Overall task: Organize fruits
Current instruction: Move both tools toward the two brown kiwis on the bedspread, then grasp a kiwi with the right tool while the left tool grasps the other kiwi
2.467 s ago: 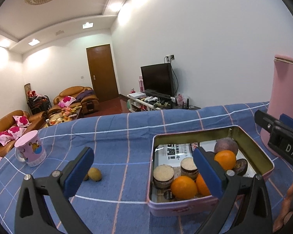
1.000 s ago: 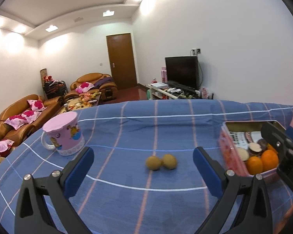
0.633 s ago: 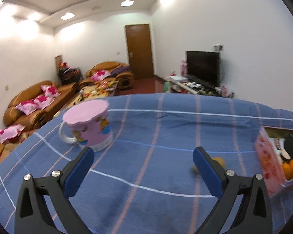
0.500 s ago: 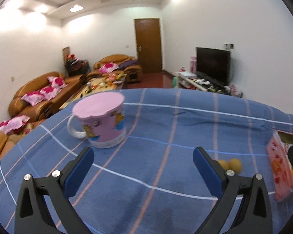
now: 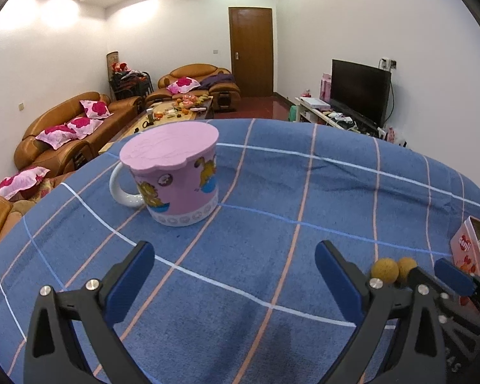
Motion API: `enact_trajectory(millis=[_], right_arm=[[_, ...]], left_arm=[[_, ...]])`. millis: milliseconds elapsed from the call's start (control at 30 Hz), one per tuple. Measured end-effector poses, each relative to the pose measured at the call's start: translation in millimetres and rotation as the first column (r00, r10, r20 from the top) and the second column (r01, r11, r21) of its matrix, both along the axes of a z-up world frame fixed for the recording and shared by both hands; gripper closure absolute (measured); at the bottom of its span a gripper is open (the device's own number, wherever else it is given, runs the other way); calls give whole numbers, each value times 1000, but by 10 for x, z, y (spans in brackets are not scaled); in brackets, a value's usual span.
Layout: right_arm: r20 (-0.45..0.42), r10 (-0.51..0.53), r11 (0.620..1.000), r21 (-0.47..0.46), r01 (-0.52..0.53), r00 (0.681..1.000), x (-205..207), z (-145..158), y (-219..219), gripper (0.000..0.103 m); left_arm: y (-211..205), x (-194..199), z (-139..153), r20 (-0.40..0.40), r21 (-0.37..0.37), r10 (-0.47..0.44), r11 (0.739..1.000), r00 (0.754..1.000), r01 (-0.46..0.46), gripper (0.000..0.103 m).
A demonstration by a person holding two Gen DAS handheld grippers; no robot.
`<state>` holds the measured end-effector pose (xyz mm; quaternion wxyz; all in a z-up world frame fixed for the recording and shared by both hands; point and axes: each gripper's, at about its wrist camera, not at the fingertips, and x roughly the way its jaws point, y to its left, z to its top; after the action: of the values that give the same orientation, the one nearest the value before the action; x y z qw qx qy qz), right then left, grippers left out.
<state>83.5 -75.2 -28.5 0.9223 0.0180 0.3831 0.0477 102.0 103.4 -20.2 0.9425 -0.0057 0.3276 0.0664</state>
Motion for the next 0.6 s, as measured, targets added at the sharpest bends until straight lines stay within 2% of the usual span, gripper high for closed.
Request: enact_trajectory(millis=[133, 400, 533, 600], right_arm=[[-56, 2, 1000, 9, -1, 998, 117, -86, 14, 67], [-99, 19, 1000, 7, -19, 995, 212, -153, 107, 67], [-105, 36, 998, -38, -40, 994, 227, -155, 194, 68], [-103, 50, 997, -55, -56, 993, 215, -151, 231, 72]], left_arm=[[-25, -4, 11, 1, 12, -8, 1000, 1000, 8, 1], [-30, -4, 17, -8, 14, -11, 1000, 1000, 11, 1], [-31, 0, 20, -8, 14, -12, 1000, 1000, 12, 1], [-31, 1, 19, -7, 12, -12, 1000, 1000, 12, 1]])
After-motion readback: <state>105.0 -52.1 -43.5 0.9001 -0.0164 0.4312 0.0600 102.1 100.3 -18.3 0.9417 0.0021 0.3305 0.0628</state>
